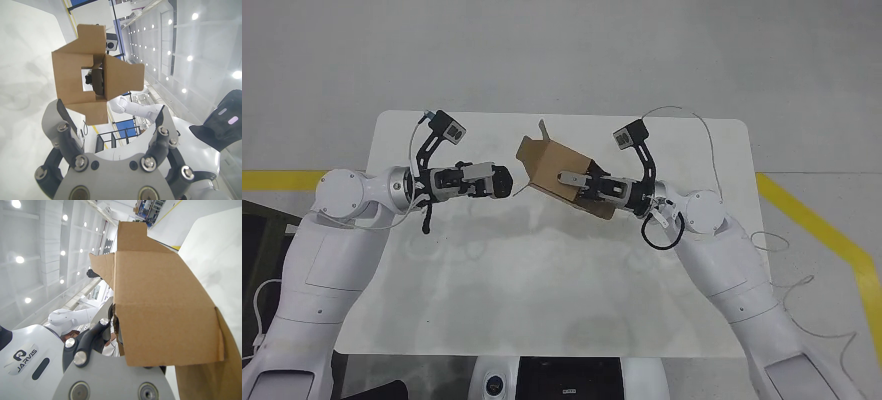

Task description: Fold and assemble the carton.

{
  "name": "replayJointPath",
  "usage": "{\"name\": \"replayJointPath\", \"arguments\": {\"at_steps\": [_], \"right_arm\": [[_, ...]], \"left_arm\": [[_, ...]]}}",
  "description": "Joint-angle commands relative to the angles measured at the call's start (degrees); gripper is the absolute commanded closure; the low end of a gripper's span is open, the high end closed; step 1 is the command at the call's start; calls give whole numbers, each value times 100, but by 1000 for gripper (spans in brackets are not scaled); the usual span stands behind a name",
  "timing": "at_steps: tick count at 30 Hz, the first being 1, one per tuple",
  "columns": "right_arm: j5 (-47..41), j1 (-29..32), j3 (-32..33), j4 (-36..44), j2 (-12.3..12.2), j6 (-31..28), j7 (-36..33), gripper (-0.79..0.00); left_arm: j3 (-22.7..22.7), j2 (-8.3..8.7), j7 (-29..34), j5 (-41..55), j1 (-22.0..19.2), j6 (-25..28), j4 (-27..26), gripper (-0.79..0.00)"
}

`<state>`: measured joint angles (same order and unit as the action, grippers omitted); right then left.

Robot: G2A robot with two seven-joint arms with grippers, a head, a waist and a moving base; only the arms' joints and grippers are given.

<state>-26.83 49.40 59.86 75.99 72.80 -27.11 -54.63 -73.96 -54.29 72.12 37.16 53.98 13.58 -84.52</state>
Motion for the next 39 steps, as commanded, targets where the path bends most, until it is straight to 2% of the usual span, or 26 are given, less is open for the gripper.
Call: {"name": "replayJointPath", "arguments": {"at_steps": [1, 8, 14, 25, 39], "right_arm": [[53, 46, 50, 49, -3, 1, 185, 0], [379, 137, 89, 163, 2, 102, 677, 0], [551, 171, -12, 186, 28, 173, 817, 0], [504, 148, -76, 192, 37, 242, 451, 0], [281, 22, -337, 170, 99, 242, -63, 0]], "left_arm": [[8, 2, 16, -39, 39, -4, -50, -785], [81, -11, 43, -53, 103, -37, -287, -785], [80, -22, -22, -32, 69, -69, -309, -785], [-38, -16, -69, -56, 7, -68, -147, -785], [34, -40, 11, 4, -13, -80, -245, -785]]}}
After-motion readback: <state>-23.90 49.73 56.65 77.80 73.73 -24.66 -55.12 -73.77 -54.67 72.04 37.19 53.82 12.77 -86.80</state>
